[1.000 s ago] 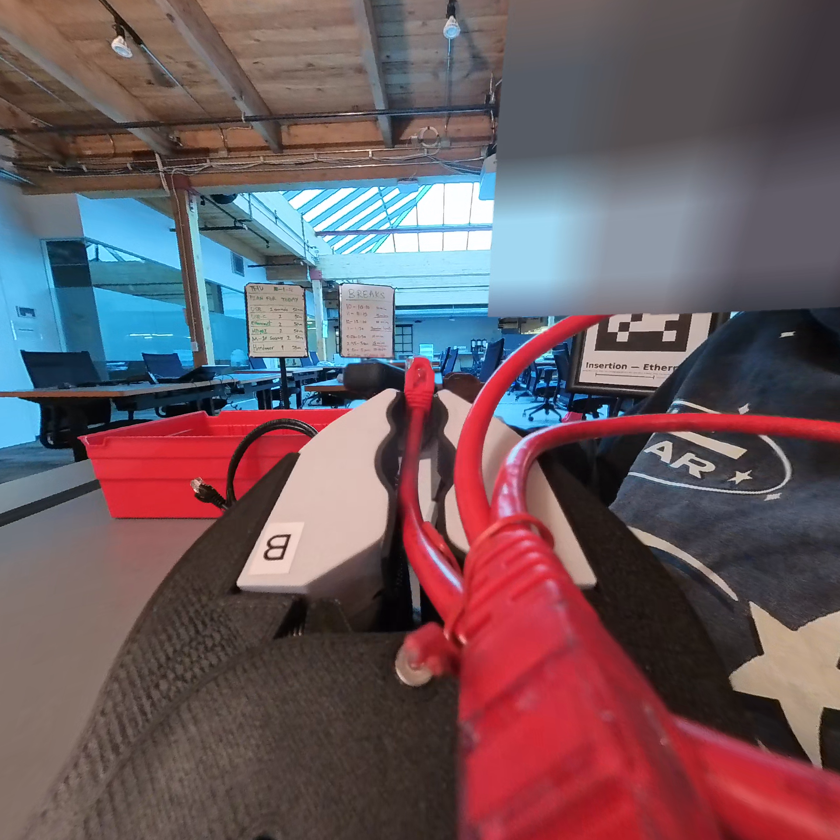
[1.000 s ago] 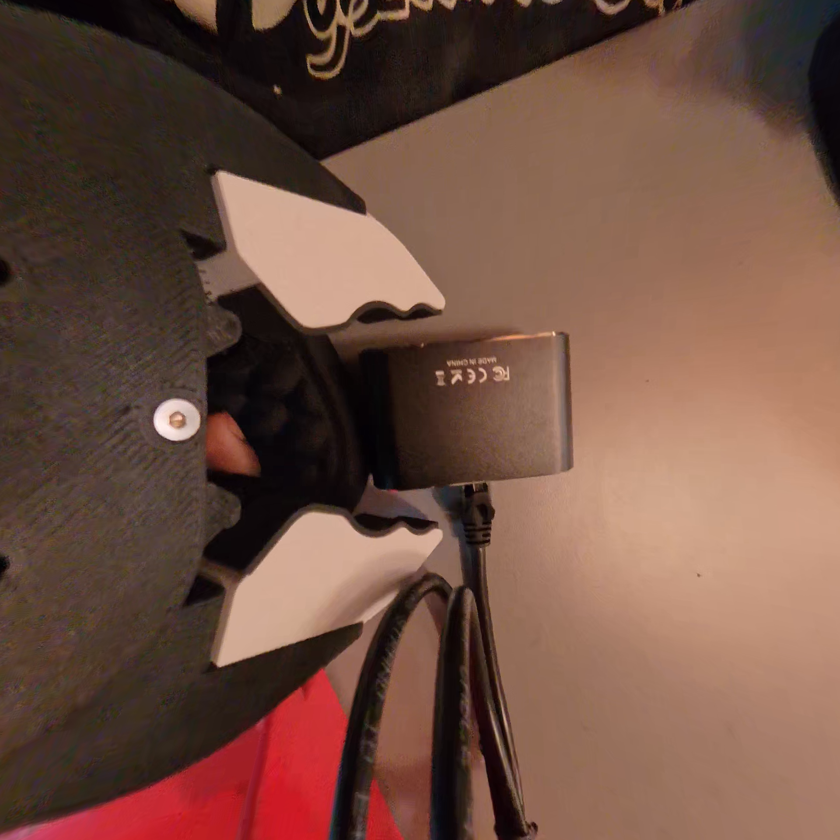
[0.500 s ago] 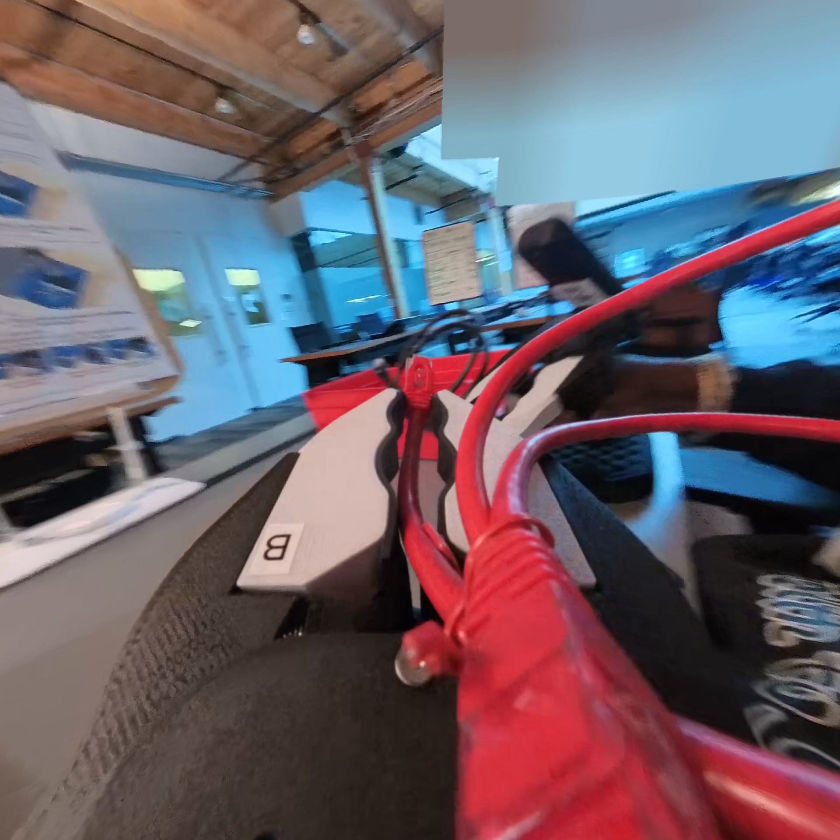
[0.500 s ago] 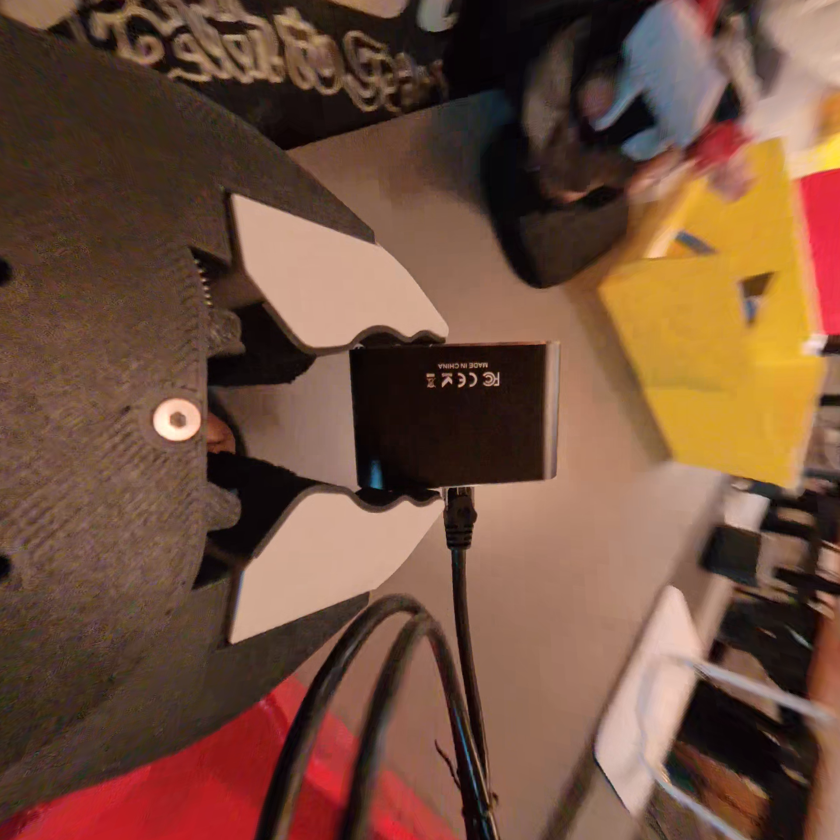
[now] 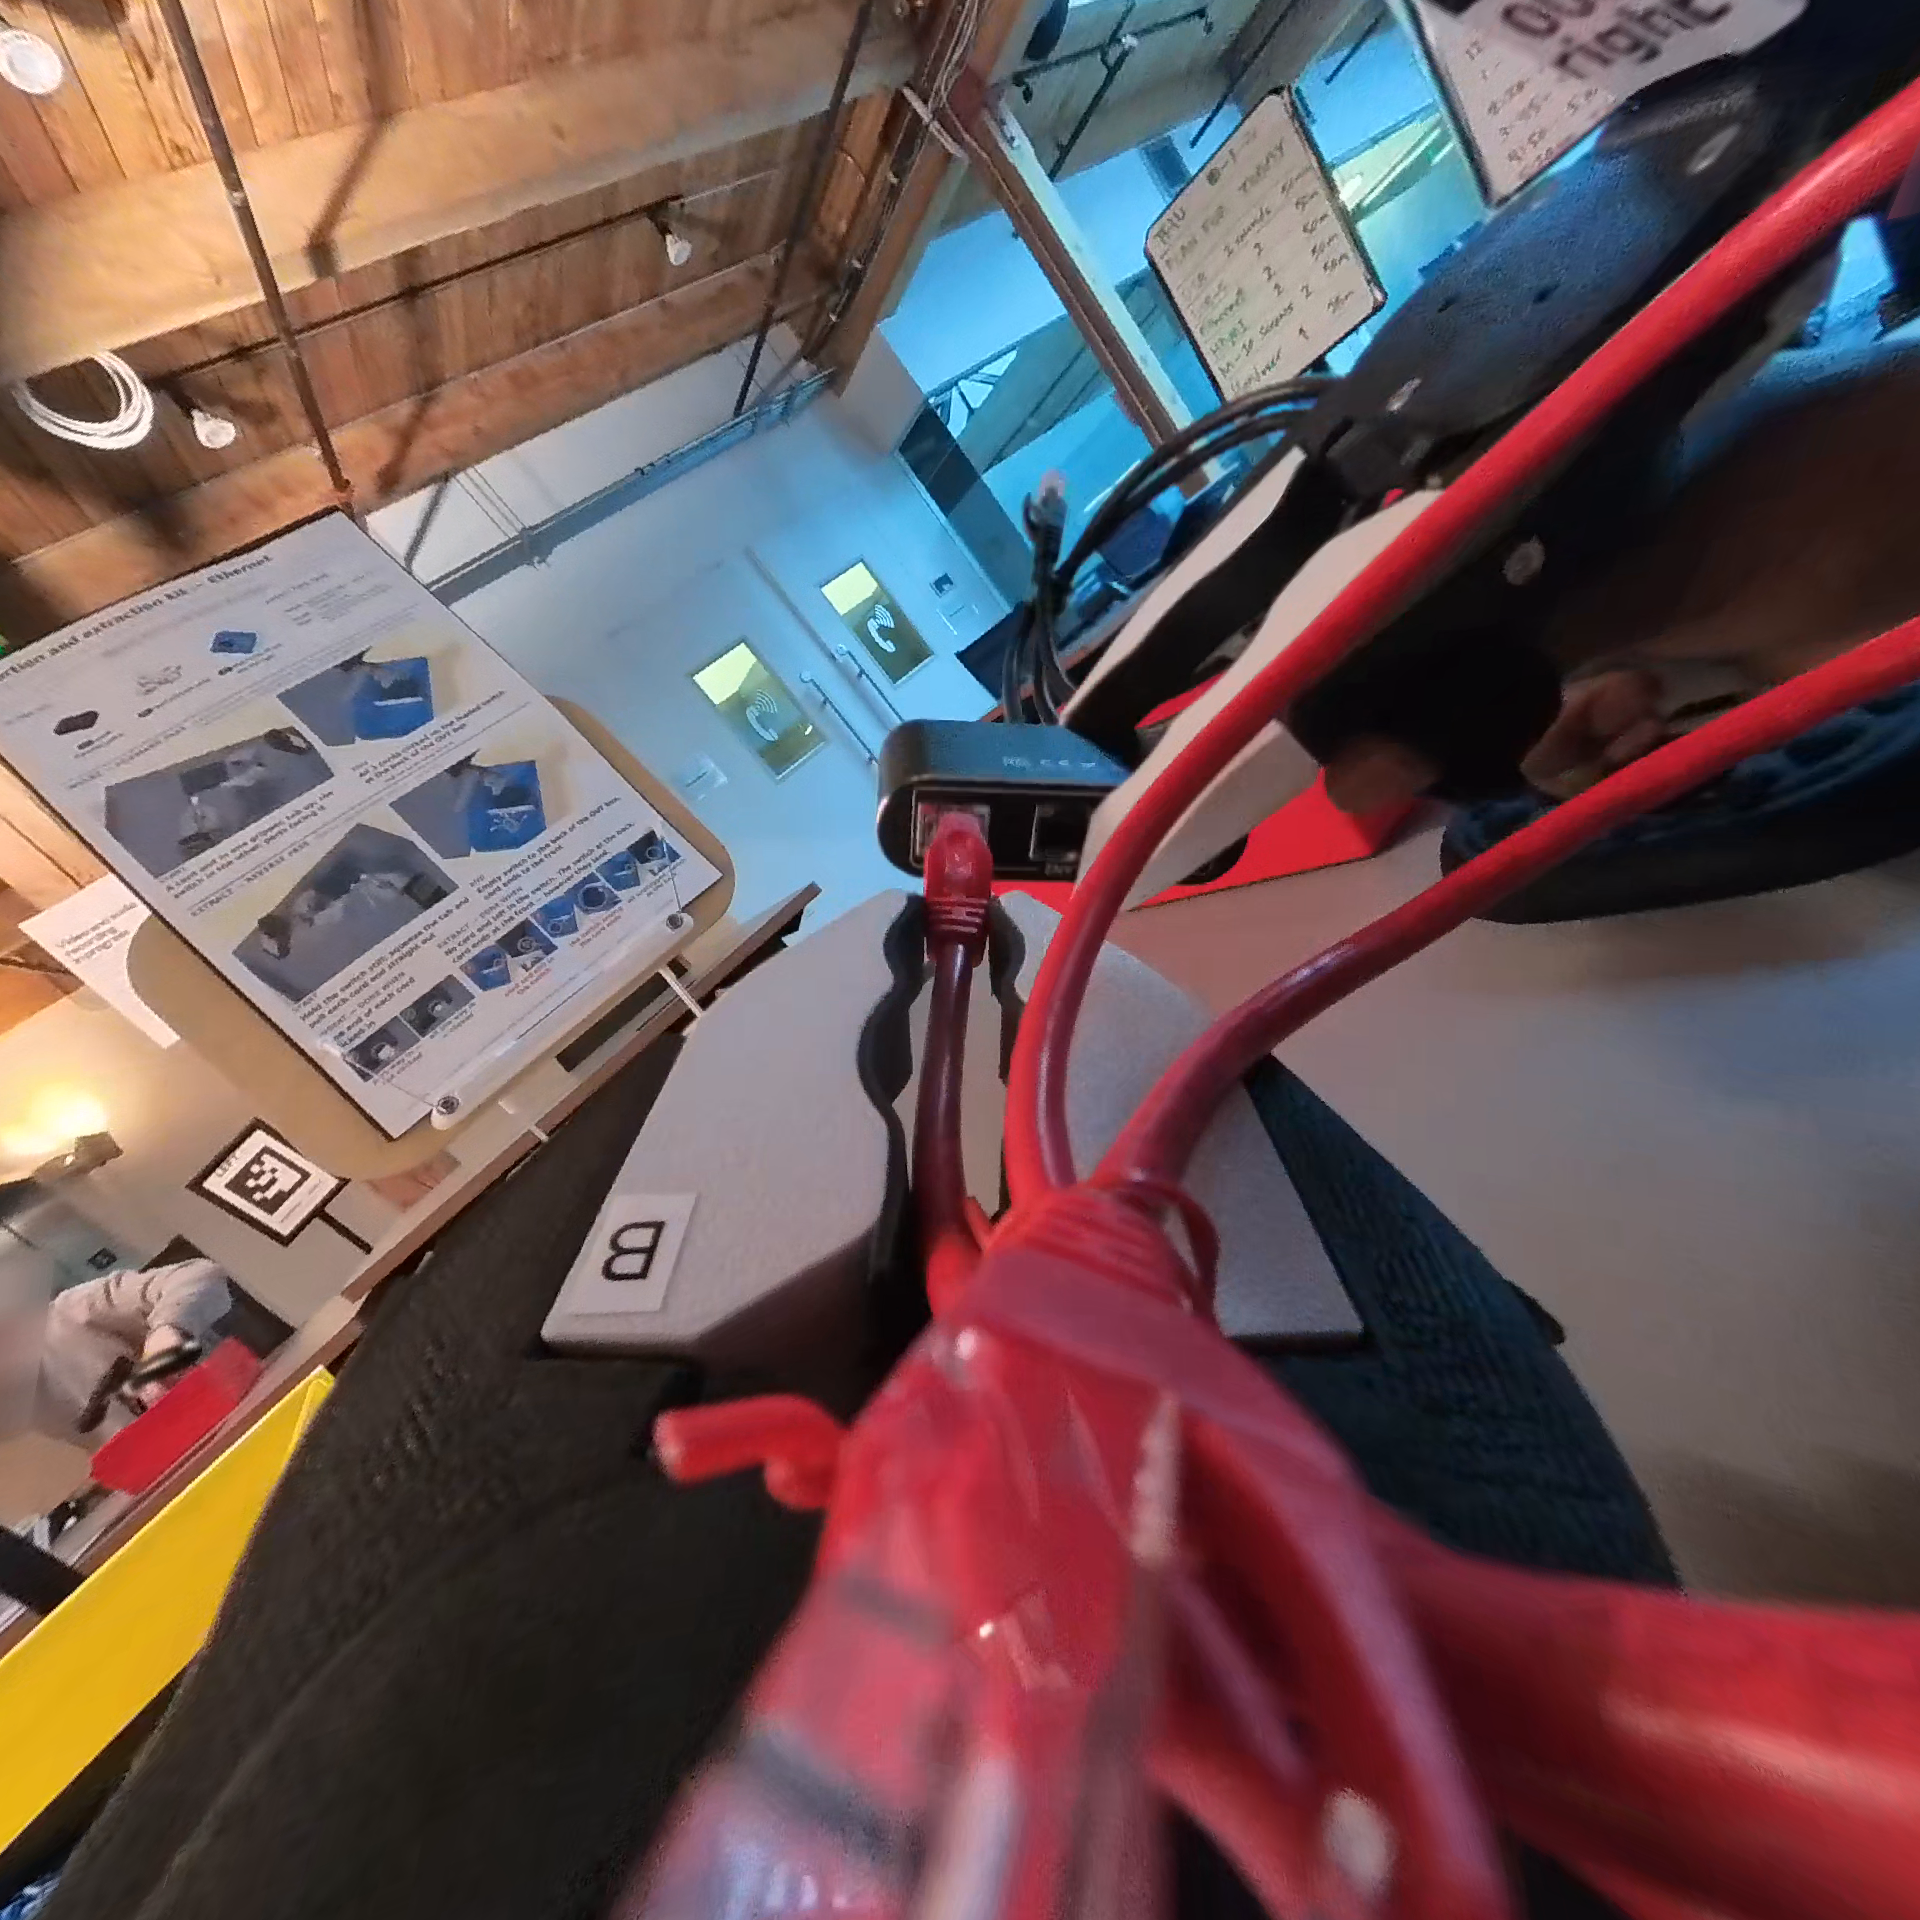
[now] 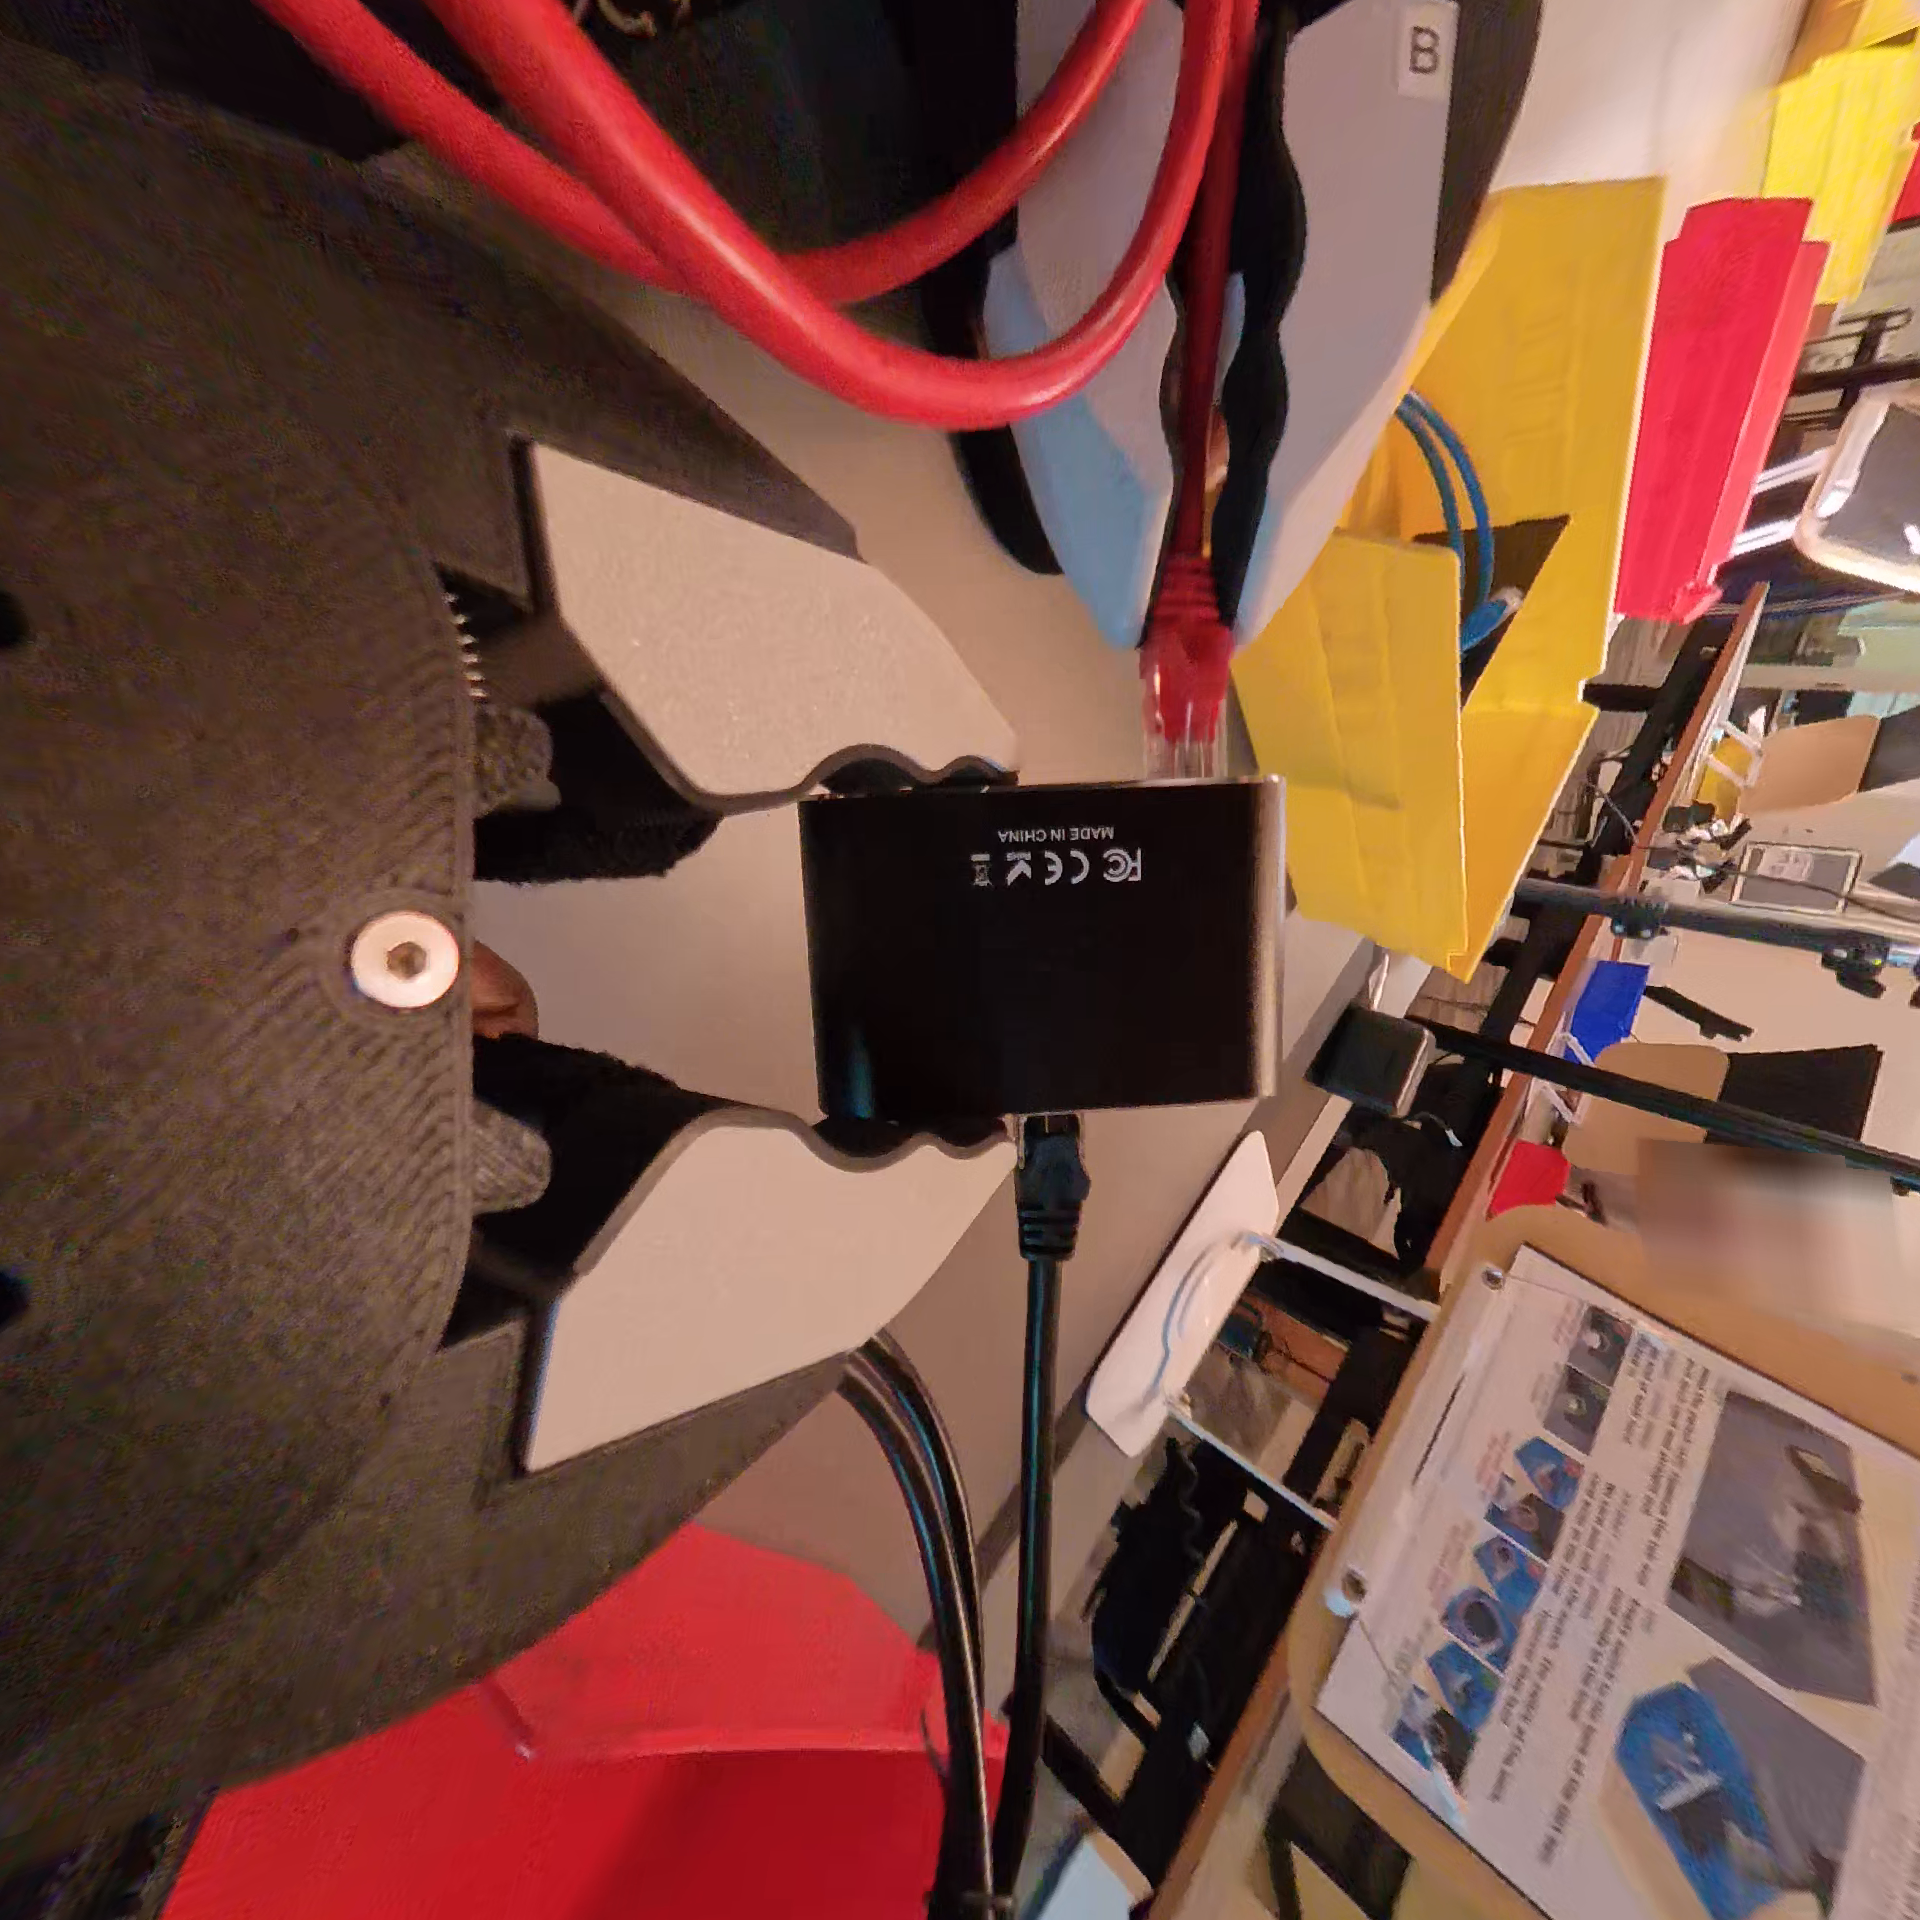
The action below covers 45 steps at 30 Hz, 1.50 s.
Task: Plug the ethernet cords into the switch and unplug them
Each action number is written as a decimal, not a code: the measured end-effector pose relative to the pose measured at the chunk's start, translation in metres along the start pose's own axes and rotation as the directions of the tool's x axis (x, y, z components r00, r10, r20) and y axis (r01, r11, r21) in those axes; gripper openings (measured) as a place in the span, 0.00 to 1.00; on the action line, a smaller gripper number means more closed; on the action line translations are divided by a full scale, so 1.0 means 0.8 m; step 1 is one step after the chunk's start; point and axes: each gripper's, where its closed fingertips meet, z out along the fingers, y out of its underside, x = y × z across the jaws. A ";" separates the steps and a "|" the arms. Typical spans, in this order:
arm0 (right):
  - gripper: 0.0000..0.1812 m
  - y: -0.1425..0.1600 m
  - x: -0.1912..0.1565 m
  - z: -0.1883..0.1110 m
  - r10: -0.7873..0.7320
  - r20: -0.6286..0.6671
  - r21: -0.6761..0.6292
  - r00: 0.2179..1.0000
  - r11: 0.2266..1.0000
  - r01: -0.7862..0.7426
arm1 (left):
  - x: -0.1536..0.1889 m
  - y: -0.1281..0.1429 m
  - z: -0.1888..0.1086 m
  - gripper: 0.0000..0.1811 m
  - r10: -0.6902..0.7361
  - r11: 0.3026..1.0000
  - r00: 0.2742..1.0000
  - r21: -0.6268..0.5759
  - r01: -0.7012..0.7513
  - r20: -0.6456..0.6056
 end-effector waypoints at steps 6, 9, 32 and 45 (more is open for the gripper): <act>0.33 -0.003 0.000 -0.003 -0.112 -0.048 0.006 0.993 0.994 0.113 | 0.001 0.000 -0.001 0.06 0.017 1.000 1.000 0.002 -0.017 0.002; 0.33 -0.008 -0.001 -0.006 -0.228 -0.109 0.004 0.967 0.973 0.230 | 0.002 0.001 -0.002 0.06 0.032 0.999 0.999 -0.003 -0.032 0.012; 0.33 0.047 0.003 0.001 0.085 0.119 -0.234 0.989 0.971 -0.055 | -0.017 0.013 -0.016 0.24 -0.373 0.925 0.888 -0.037 0.377 -0.269; 0.33 0.094 0.020 0.003 0.158 0.068 -0.400 0.985 0.909 -0.118 | -0.079 0.114 -0.100 0.23 -0.074 0.848 0.946 -0.519 -0.107 -0.314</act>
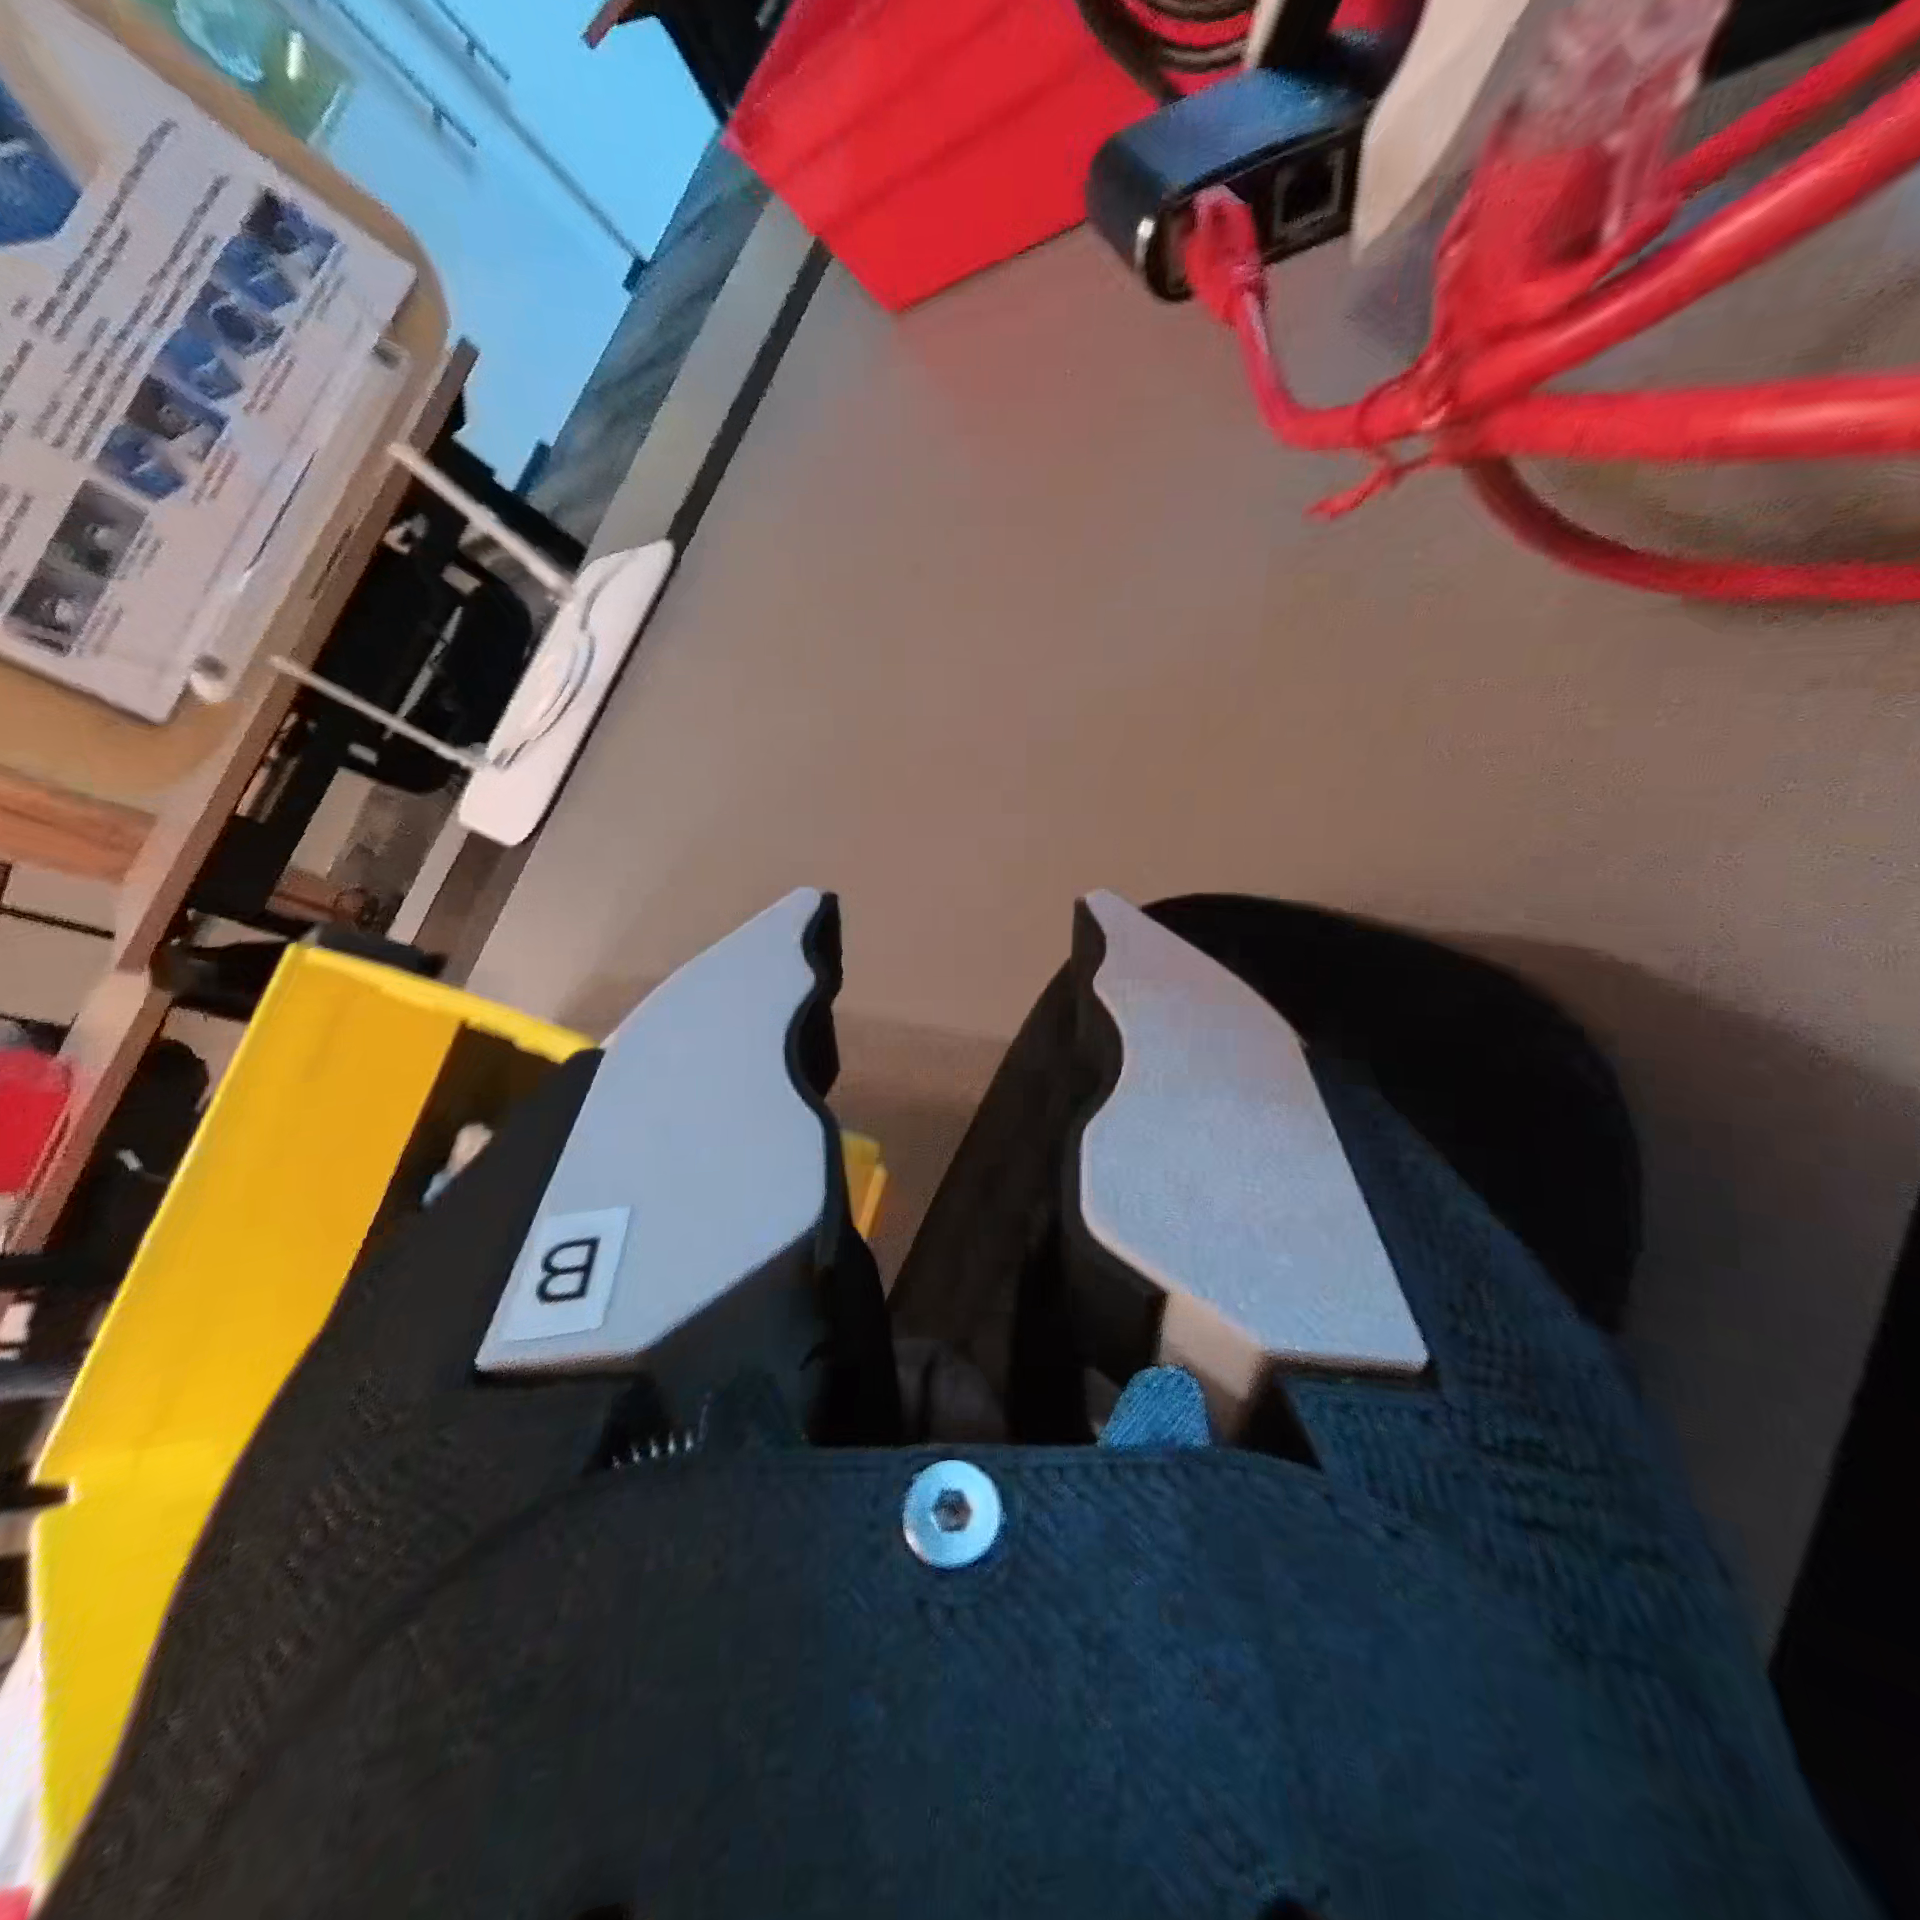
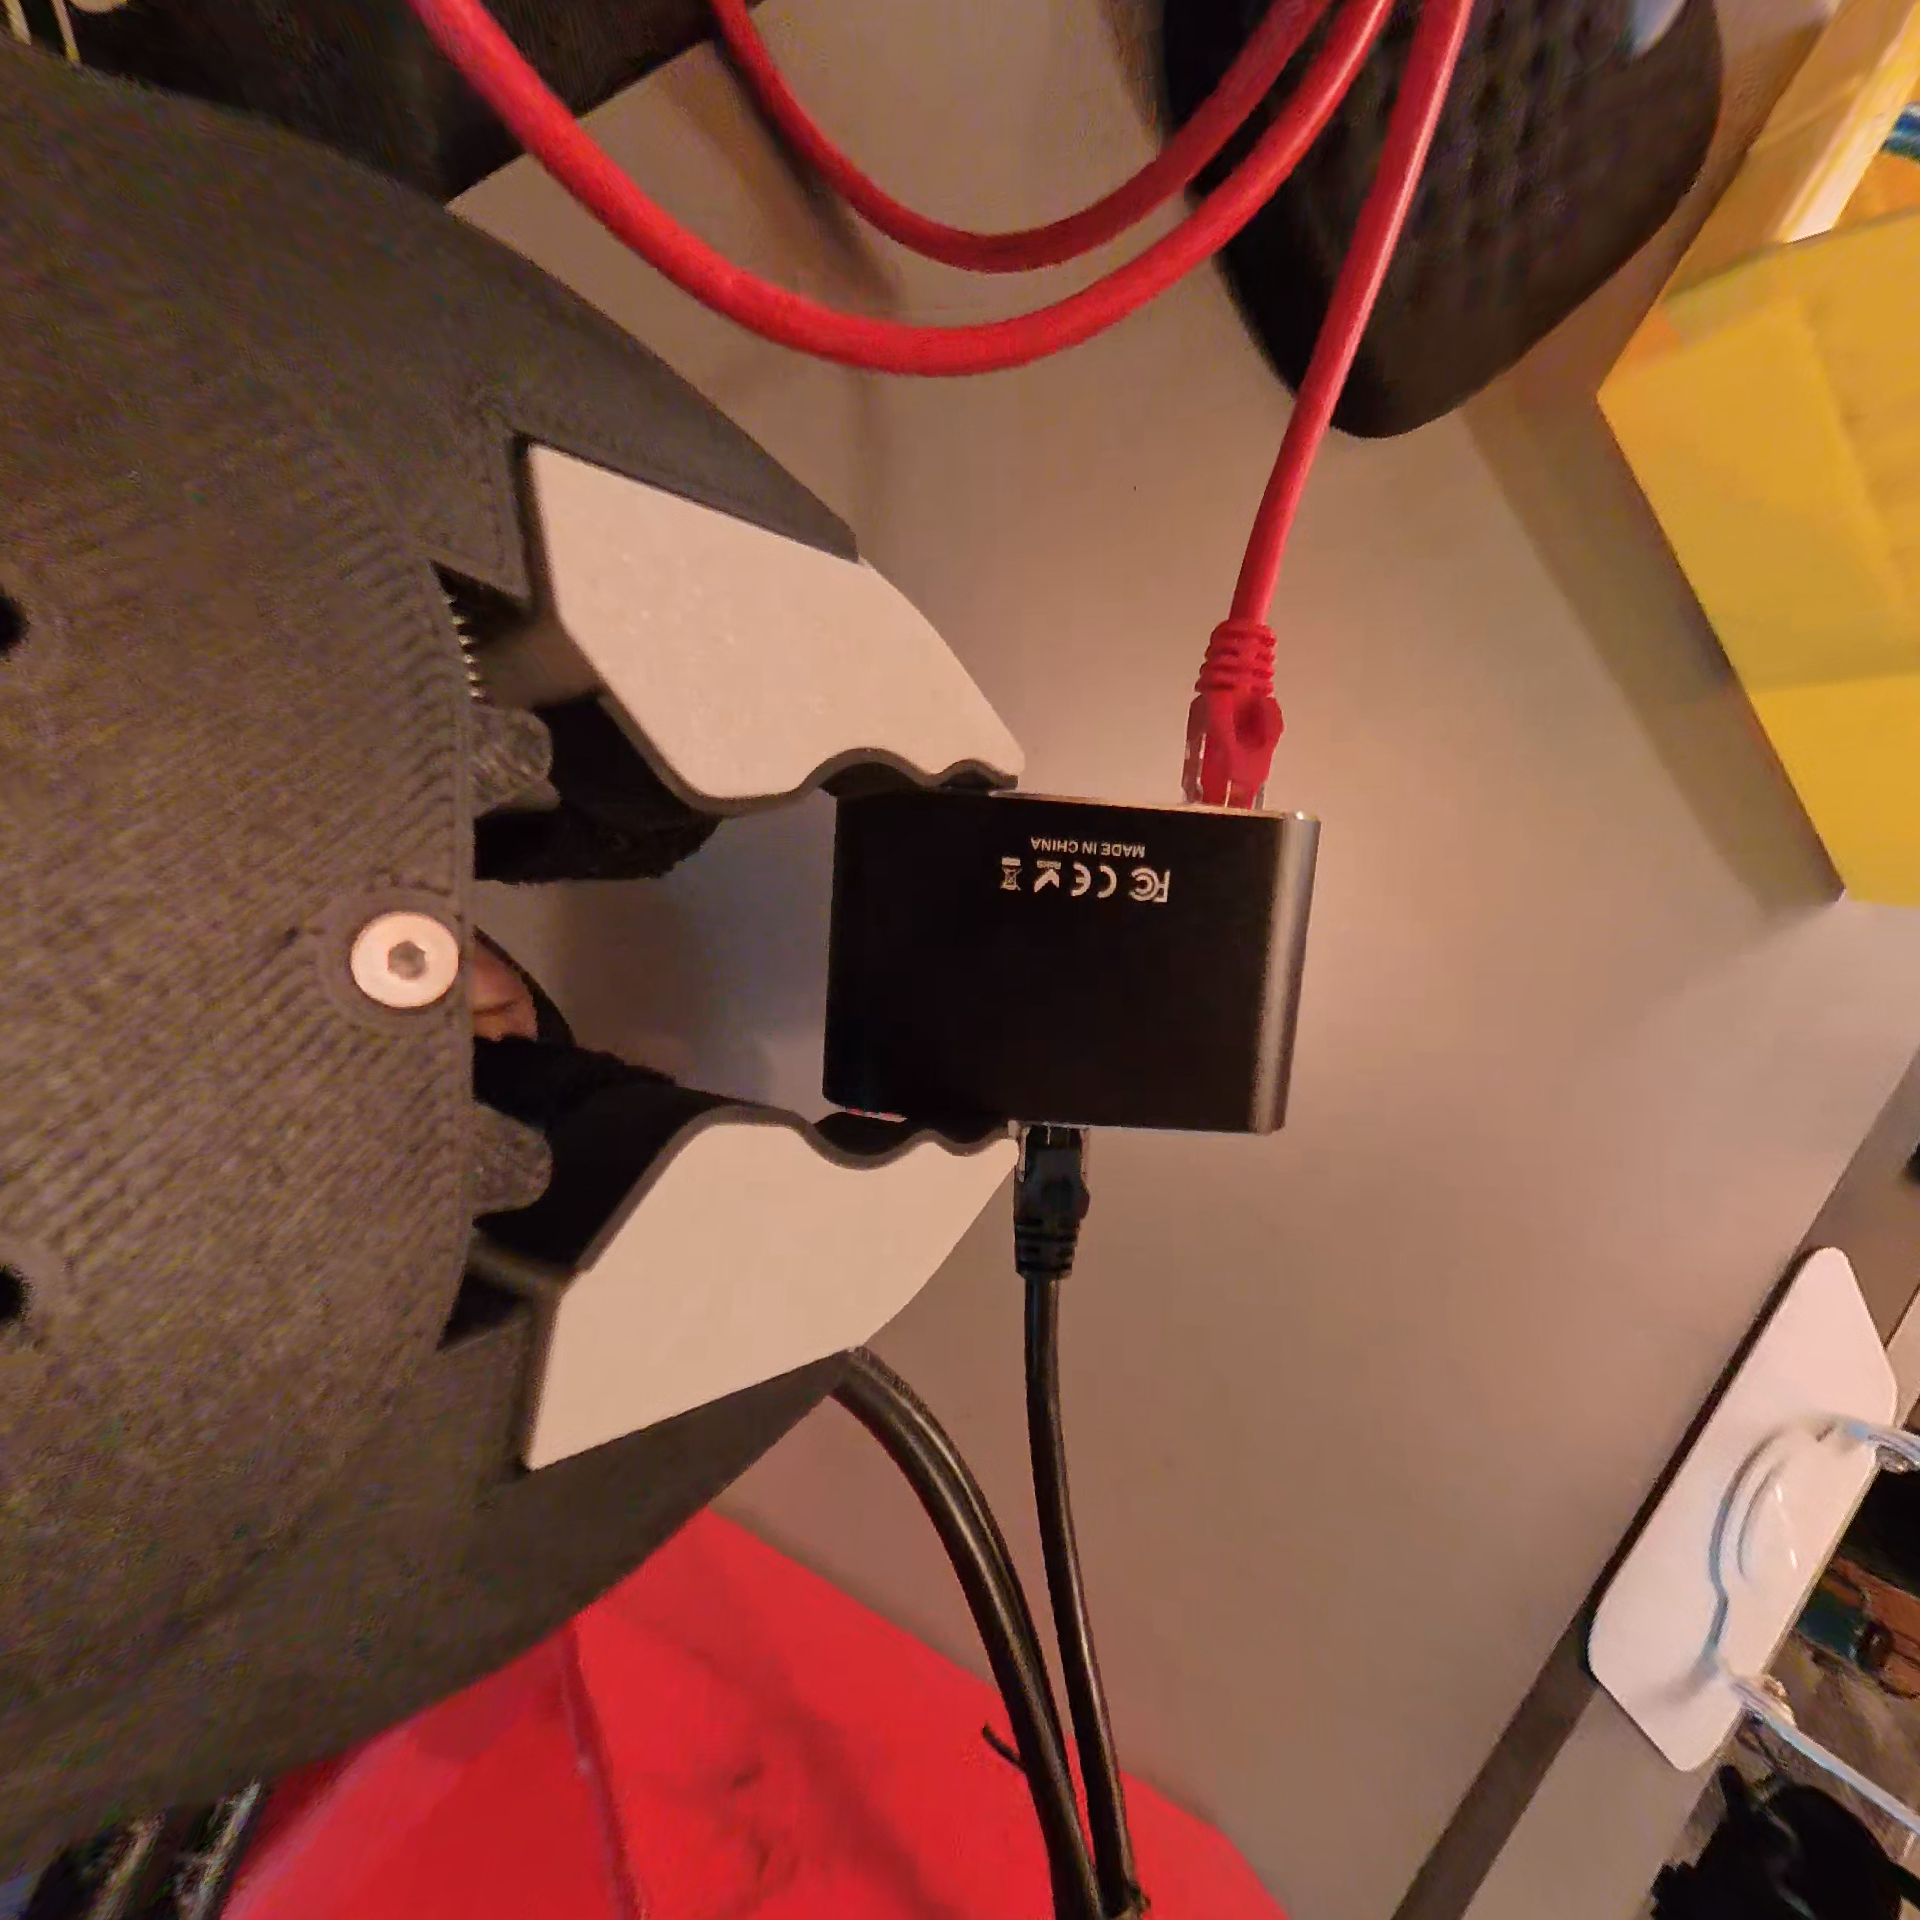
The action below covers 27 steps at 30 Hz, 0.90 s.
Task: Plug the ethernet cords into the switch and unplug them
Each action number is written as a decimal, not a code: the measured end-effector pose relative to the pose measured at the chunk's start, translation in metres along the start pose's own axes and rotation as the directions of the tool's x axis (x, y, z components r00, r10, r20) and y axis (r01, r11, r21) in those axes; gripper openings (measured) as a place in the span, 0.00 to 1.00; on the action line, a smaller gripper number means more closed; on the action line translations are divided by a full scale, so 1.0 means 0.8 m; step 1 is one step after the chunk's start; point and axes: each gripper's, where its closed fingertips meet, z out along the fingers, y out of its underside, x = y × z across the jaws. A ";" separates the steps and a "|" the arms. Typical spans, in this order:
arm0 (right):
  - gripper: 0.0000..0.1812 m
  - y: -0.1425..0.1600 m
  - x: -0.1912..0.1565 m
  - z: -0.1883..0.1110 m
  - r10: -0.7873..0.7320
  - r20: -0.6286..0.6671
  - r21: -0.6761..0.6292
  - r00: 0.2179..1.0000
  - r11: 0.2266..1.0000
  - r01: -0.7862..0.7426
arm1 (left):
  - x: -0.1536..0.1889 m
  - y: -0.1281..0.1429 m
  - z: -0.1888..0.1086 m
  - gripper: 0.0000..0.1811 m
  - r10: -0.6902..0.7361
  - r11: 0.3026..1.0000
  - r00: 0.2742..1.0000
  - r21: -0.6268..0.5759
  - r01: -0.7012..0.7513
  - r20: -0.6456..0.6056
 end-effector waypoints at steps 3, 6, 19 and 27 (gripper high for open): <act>0.33 0.006 0.002 0.004 -0.036 -0.032 -0.038 0.999 0.999 0.035 | -0.041 0.004 -0.029 0.23 -0.110 0.992 0.988 0.067 0.103 0.110; 0.33 0.012 0.003 0.008 -0.064 -0.054 -0.080 0.996 0.995 0.059 | -0.093 0.013 -0.057 0.24 -0.323 0.943 0.917 0.165 0.290 0.235; 0.33 0.006 0.006 0.000 -0.029 -0.029 -0.047 0.999 0.999 0.028 | -0.185 0.178 -0.034 0.30 -0.363 0.715 0.824 -0.437 0.546 0.435; 0.33 -0.012 0.010 -0.019 -0.024 -0.031 0.047 0.999 0.999 0.025 | -0.205 0.240 -0.020 0.30 -0.246 0.546 0.827 -0.633 0.550 0.506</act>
